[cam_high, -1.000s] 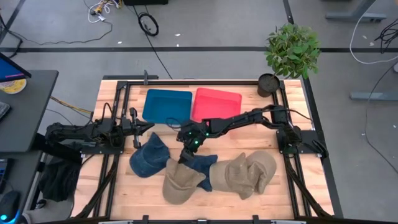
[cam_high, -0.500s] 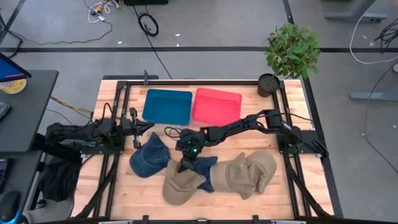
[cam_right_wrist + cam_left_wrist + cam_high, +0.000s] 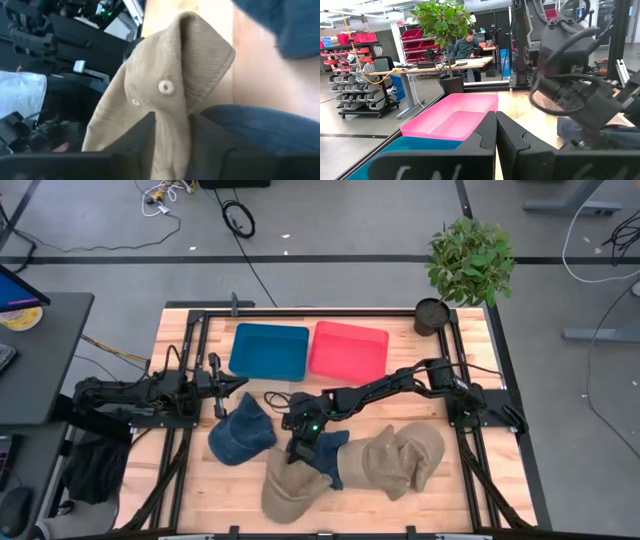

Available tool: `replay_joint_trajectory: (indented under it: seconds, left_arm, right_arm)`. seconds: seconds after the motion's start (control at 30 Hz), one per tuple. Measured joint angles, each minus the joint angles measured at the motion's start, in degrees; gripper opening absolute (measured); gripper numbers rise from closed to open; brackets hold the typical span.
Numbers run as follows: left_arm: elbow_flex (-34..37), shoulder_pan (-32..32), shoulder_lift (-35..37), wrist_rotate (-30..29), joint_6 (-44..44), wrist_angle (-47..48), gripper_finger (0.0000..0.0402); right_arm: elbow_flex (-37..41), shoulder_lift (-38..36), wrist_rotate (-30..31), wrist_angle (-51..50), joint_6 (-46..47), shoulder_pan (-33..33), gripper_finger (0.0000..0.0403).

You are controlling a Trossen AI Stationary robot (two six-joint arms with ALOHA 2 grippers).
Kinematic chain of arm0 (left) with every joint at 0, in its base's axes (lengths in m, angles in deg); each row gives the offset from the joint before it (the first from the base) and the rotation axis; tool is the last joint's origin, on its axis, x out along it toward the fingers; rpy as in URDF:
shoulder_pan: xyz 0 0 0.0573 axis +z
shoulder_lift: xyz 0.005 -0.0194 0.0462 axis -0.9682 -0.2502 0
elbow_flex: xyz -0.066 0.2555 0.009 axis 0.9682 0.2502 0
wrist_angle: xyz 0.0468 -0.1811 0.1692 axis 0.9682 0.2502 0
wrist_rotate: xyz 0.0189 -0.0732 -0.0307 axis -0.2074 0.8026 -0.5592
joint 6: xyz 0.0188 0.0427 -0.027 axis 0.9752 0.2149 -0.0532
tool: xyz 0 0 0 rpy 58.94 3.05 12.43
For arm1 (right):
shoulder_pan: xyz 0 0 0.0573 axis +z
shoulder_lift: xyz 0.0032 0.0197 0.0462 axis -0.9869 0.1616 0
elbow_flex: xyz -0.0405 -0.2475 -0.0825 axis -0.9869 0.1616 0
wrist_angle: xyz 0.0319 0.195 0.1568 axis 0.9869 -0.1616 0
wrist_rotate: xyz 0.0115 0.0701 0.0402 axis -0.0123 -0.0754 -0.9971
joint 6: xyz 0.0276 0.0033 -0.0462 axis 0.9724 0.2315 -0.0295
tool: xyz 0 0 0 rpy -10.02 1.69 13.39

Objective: Pick & Place hat
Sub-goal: Put the left brown cap into the red bin

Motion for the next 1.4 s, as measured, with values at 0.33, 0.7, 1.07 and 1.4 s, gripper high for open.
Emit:
replay_joint_trajectory:
  seconds: [0.33, 0.7, 1.07, 1.4]
  left_arm:
    - [-0.01, 0.0, 0.02, 0.0, 0.0, 0.0, 0.0003]
    - [0.0, 0.0, 0.01, 0.0, -0.01, 0.0, 0.0003]
    - [-0.01, 0.0, 0.0, 0.01, -0.02, 0.02, 0.0003]
    - [-0.01, 0.0, 0.01, 0.01, 0.0, 0.02, 0.0003]
  right_arm:
    - [0.0, 0.0, -3.02, 2.44, 7.78, -1.26, 0.0009]
    - [0.0, -2.92, -16.85, 16.51, 19.7, -1.9, 0.0002]
    - [0.0, -10.12, -12.32, 18.68, 18.49, -4.39, 0.0001]
    - [0.0, -15.27, -8.17, 17.96, 23.35, -9.02, 0.0]
